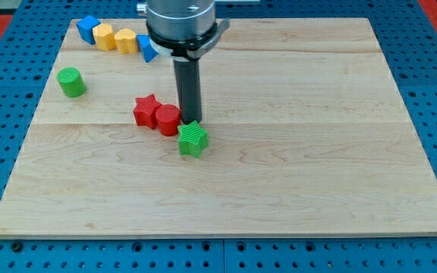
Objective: Place the green circle to the bottom right of the green star
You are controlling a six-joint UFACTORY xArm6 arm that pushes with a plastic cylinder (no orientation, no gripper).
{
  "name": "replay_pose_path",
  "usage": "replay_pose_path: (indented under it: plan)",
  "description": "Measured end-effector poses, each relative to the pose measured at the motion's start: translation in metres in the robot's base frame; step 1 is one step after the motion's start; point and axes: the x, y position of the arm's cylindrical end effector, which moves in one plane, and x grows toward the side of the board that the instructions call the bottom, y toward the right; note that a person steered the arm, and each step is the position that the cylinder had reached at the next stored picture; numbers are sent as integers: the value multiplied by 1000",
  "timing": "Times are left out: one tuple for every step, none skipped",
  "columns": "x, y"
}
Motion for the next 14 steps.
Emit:
replay_pose_path:
  plan:
    - [-4,-4]
    - [-24,-4]
    - [-49,-6]
    - [-70,11]
    - [-97,-28]
    - [-101,-83]
    - [-72,-105]
    - [-39,-133]
    - [-23,-200]
    - [-50,-232]
    - [-84,-205]
    - [-84,-158]
    - [-94,-117]
    - [-117,-117]
